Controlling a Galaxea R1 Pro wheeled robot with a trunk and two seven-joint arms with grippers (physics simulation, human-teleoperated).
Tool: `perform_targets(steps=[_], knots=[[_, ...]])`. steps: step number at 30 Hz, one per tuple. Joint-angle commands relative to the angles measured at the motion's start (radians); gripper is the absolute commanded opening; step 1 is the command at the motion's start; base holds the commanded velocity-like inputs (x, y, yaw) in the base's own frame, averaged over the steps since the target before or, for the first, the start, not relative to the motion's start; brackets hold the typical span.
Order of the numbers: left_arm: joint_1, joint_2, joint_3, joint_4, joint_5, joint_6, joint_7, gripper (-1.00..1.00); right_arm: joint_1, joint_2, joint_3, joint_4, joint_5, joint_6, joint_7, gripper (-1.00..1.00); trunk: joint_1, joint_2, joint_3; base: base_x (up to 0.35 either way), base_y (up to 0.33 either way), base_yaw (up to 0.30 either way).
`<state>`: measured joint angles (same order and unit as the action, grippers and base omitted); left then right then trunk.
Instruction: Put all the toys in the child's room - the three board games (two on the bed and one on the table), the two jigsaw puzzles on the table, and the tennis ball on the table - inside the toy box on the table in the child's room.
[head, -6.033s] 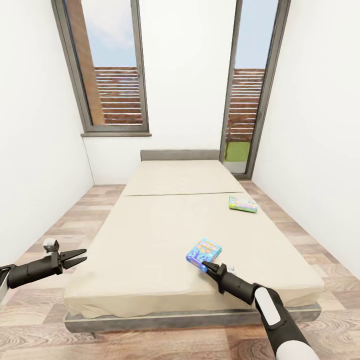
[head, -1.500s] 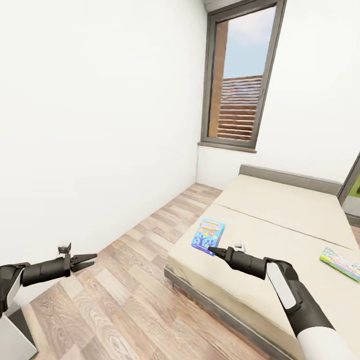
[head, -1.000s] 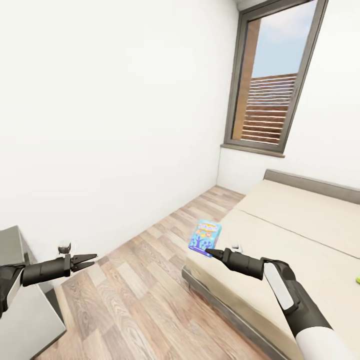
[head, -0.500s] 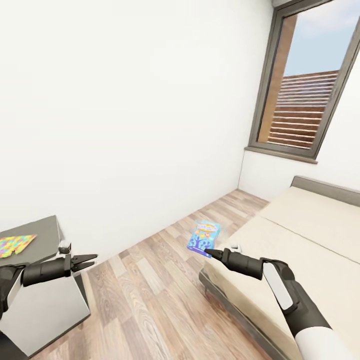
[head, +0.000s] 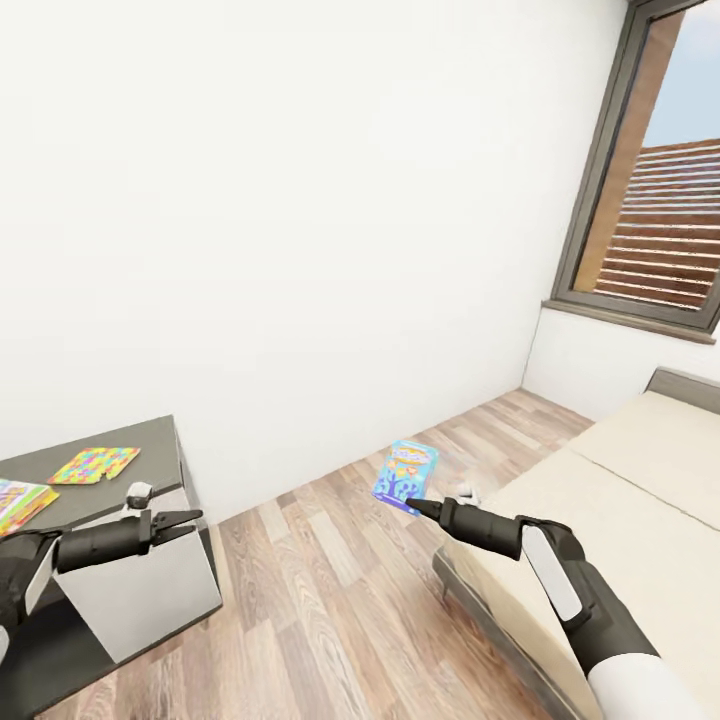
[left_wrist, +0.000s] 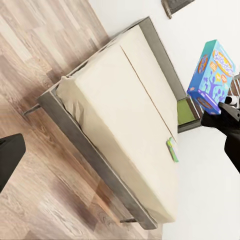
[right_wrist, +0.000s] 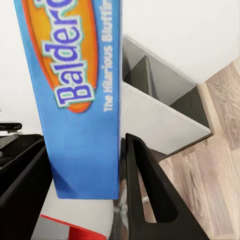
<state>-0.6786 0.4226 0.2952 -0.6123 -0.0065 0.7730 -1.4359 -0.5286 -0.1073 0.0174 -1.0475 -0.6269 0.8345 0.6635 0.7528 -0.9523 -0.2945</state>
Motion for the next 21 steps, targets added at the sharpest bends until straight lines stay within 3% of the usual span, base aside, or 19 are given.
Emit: perform_targets(steps=[1,12,21], knots=[[-0.001,-0.002,0.001,0.000,-0.001,0.010,-0.002,1.00,-0.001,-0.001,0.002,-0.001,-0.008,0.005,-0.001,-1.00,-0.004,0.006,0.002,0.000,0.000,0.293],[-0.001,-0.004,0.001,0.000,0.000,0.008,-0.003,1.00,-0.001,-0.004,0.038,-0.001,-0.008,0.003,-0.001,-1.00,-0.008,0.013,0.005,0.015,-0.013,0.292],[-0.001,-0.004,0.001,0.000,-0.001,0.008,-0.001,1.00,-0.001,-0.003,0.039,-0.001,-0.008,0.002,-0.002,-1.00,-0.008,0.013,0.005,0.217,-0.214,0.293]])
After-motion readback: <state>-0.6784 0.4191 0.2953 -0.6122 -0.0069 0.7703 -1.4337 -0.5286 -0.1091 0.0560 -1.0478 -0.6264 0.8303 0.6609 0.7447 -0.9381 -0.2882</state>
